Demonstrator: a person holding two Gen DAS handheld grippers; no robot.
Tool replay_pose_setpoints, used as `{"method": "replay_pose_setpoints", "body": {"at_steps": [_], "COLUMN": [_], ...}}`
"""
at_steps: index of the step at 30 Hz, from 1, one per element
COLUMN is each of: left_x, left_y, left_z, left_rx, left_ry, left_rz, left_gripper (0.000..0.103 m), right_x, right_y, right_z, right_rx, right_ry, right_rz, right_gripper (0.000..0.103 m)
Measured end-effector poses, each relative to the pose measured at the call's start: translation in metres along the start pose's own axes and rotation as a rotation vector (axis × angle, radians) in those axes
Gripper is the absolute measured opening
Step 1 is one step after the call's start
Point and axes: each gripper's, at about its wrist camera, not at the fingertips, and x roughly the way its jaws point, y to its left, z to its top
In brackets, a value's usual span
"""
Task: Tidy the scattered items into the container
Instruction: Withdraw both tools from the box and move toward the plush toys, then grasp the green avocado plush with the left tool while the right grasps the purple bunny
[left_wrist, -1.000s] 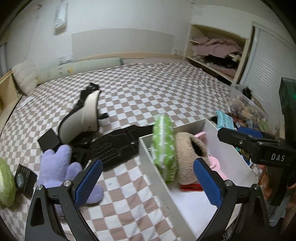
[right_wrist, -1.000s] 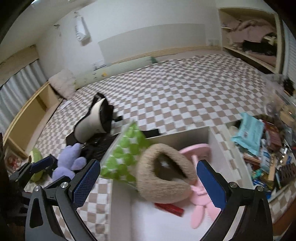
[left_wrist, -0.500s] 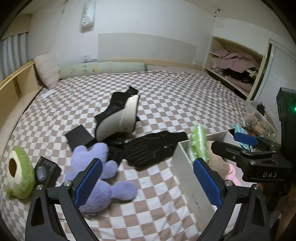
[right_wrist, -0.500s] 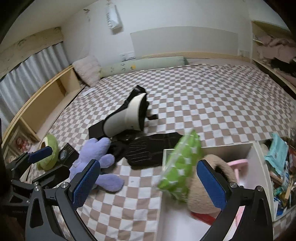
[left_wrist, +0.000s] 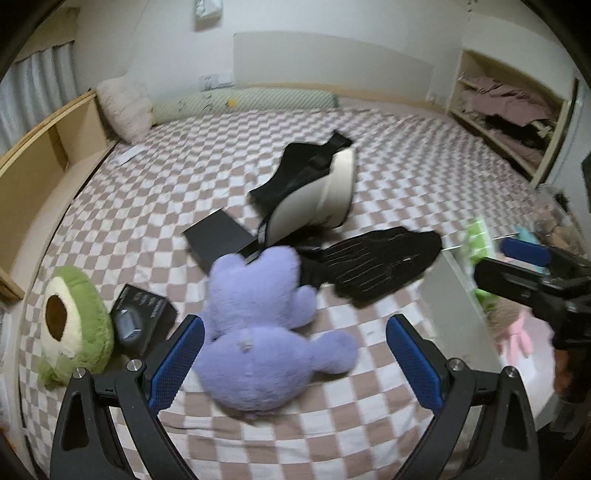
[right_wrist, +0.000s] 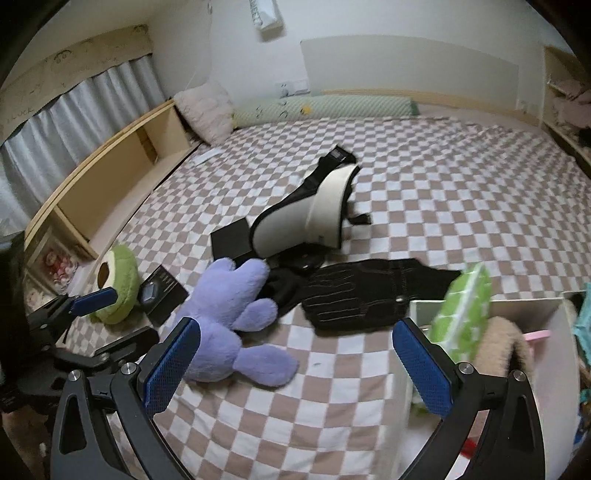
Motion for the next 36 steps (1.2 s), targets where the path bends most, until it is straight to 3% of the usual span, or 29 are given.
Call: {"method": "replay_pose_setpoints", "body": {"at_steps": [13, 20, 30, 36], "left_x": [0.052, 0.054, 0.046, 0.040], "left_y": [0.061, 0.096, 0.158, 0.172], "left_z": [-0.012, -0.019, -0.039, -0.049], "left_rx": [-0.050, -0.076, -0.211, -0.199], "left_ry": [0.121, 0.101, 0.103, 0.102], "left_rz": [0.047, 0.180, 0.253, 0.291], "left_gripper": [0.099, 0.099, 0.099, 0.099], "right_x": [0.080, 0.115, 0.155, 0.190], "right_y": [0.028, 0.047, 0.071, 0.085], "right_z": [-0.005, -0.010, -0.008, -0.014], "right_rx": [0.040, 0.043, 0.134, 0.228], "right_ry": [0.189, 0.238, 0.319, 0.406], "right_rz": [0.110, 0.158, 0.236, 0.226], "right_gripper": [0.103, 0.103, 0.103, 0.103]}}
